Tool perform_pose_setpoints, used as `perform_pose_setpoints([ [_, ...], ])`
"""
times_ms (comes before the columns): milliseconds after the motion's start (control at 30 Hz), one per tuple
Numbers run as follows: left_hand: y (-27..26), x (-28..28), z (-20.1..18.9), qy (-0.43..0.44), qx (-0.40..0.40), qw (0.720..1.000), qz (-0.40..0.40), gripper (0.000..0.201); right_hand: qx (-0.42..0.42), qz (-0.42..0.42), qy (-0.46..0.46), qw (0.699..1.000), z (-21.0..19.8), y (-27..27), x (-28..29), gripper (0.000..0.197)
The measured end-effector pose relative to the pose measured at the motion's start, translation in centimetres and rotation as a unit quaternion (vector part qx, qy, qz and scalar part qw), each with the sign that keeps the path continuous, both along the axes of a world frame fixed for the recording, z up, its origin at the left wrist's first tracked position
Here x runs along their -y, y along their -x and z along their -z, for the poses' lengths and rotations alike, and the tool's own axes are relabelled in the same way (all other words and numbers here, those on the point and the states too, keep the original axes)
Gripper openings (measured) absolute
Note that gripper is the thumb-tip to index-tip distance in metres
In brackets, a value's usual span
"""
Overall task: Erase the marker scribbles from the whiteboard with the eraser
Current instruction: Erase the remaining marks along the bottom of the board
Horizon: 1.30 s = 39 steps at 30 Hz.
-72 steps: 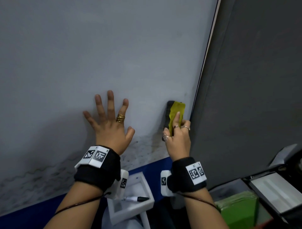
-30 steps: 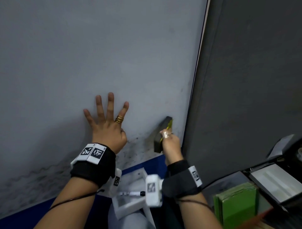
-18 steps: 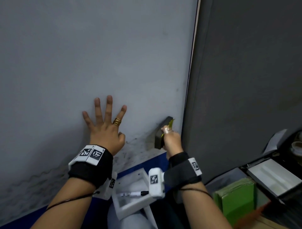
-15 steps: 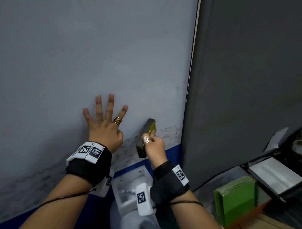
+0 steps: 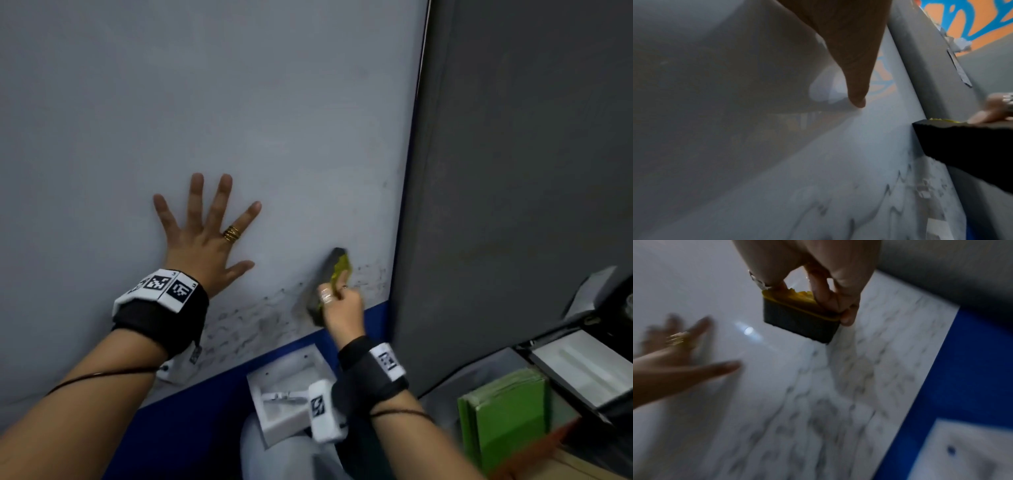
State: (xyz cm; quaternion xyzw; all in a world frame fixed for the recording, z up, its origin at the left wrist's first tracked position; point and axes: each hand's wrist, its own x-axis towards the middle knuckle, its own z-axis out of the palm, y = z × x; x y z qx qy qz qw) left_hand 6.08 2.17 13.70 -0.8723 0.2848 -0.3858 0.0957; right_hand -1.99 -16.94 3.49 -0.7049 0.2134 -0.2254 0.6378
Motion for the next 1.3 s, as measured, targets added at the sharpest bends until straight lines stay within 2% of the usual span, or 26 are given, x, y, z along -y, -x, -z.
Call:
perform_pose_setpoints([
  [67,-0.2,0.0,0.1,0.002,-0.001,1.000,-0.001,0.114,0.006,-0.064,0.080,0.995,0.8,0.6,-2.7,0.057],
  [133,-0.4,-0.1,0.1,-0.003,-0.002,1.000,-0.005,0.114,0.000,-0.083,0.134,0.987,1.2,0.7,-3.1,0.072],
  [200,-0.6,-0.2,0.1,-0.005,-0.006,1.000,-0.012,0.115,-0.007,-0.058,0.141,0.988,1.6,0.4,-1.4,0.067],
  [233,-0.7,-0.2,0.1,-0.003,-0.006,1.000,-0.013,0.115,-0.013,-0.024,0.134,0.991,1.7,-0.1,0.2,0.058],
  [300,-0.8,-0.1,0.1,-0.003,-0.010,1.000,-0.013,0.115,-0.030,0.044,0.073,0.996,1.2,-0.9,3.9,0.037],
  [400,-0.8,-0.1,0.1,-0.004,-0.019,1.000,-0.021,0.114,-0.039,0.067,-0.012,0.997,0.1,-1.2,6.2,0.030],
  [500,-0.8,0.0,0.2,-0.015,-0.023,0.999,-0.033,0.113,-0.017,0.035,-0.018,0.999,0.3,-1.0,1.7,0.025],
  [533,-0.8,0.0,0.2,-0.014,-0.026,0.999,-0.031,0.112,-0.011,0.007,-0.020,1.000,0.8,-0.6,-0.7,0.029],
  [633,-0.7,0.0,-0.1,-0.015,-0.041,0.999,-0.024,0.110,-0.005,-0.097,0.029,0.995,1.7,1.2,-6.6,0.065],
  [700,-0.8,-0.1,-0.1,-0.019,-0.048,0.998,-0.026,0.110,-0.010,-0.129,0.070,0.989,1.9,1.7,-8.3,0.074],
  [767,-0.7,0.0,-0.2,-0.022,-0.055,0.998,-0.031,0.111,-0.019,-0.108,0.065,0.992,1.7,1.4,-7.5,0.070],
  [867,-0.5,0.1,-0.4,-0.027,-0.063,0.997,-0.038,0.110,-0.030,0.017,-0.021,0.999,1.9,-0.8,-3.9,0.042],
  [933,-0.4,0.2,-0.4,-0.028,-0.067,0.996,-0.042,0.109,-0.029,0.059,-0.071,0.995,1.3,-1.4,-2.4,0.033],
  [1033,-0.3,0.2,-0.6,-0.029,-0.072,0.996,-0.046,0.110,-0.019,0.023,-0.101,0.994,0.7,-1.2,-4.5,0.025],
  [1167,-0.1,0.1,-1.0,-0.034,-0.089,0.994,-0.052,0.111,-0.034,-0.125,-0.103,0.986,1.9,0.0,-9.9,0.022],
  [1233,0.2,0.2,-1.2,-0.041,-0.094,0.993,-0.062,0.110,-0.017,-0.135,-0.097,0.986,1.5,0.6,-9.1,0.017],
  [1300,0.5,0.4,-1.3,-0.054,-0.087,0.992,-0.074,0.106,-0.015,-0.094,-0.111,0.989,0.9,0.8,-6.6,0.022],
])
